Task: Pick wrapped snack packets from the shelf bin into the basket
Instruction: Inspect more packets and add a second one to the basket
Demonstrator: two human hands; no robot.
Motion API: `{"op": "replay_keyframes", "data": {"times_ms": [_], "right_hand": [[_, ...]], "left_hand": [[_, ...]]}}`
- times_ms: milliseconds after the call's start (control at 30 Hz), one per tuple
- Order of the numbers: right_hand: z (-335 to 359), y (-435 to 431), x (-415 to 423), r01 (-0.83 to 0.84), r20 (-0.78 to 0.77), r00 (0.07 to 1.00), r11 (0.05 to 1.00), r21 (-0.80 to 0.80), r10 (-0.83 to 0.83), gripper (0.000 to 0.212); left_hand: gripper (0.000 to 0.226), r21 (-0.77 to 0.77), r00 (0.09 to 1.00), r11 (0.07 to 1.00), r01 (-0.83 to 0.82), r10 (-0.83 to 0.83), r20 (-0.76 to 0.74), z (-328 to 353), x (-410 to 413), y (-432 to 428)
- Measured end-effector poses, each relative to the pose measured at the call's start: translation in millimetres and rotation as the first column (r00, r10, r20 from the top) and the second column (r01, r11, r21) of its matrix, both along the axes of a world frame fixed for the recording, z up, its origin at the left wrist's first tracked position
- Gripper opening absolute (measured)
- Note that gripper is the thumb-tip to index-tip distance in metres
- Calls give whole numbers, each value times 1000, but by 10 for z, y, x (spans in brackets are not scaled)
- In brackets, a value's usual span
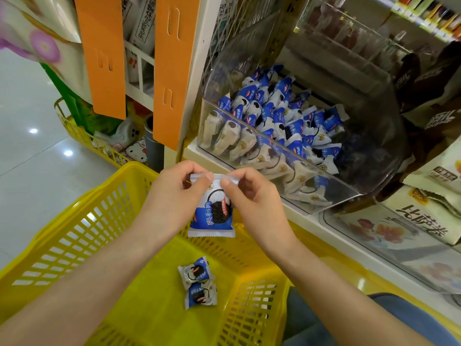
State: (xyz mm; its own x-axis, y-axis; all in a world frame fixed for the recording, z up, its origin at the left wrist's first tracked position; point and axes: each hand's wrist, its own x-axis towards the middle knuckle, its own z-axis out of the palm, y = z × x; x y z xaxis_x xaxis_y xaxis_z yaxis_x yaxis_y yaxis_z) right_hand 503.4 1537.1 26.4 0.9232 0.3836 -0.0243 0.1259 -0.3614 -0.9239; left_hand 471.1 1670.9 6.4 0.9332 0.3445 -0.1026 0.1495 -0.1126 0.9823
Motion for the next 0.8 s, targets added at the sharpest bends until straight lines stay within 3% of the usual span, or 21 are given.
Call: {"op": "replay_keyframes", "data": {"times_ms": [67,167,333,433,533,600,700,800], "right_hand": [[0,-28,-5,-26,197,979,995,-97,45,5],[-17,-60,-5,-6,459,877,958,-287,143,8],[-12,-64,5,52,449,892,976,-210,49,4],[5,-59,20,74,406,914,990,-118,-20,2],[30,-52,33,36,452,892,995,-88,7,2],[32,-47,25,-37,503,859,991,-128,97,4],[27,-47,9,-120,593,763,957,-262,258,8],[24,-57,-4,-175,620,673,901,-396,403,12]], "left_hand": [[14,7,1000,1000,10,-10,-14,-2,3,-9],[17,-52,999,998,19,-21,-39,6,16,-23],[10,10,998,999,-42,42,-53,-17,18,-36],[18,43,981,997,-64,71,-183,-25,37,-6],[53,-245,925,969,-16,-78,-372,69,71,-10],[65,-443,911,894,-61,-131,-391,121,67,2],[53,-590,936,789,-174,-54,-348,140,46,53],[23,-612,954,764,-203,15,-299,157,36,53]]}}
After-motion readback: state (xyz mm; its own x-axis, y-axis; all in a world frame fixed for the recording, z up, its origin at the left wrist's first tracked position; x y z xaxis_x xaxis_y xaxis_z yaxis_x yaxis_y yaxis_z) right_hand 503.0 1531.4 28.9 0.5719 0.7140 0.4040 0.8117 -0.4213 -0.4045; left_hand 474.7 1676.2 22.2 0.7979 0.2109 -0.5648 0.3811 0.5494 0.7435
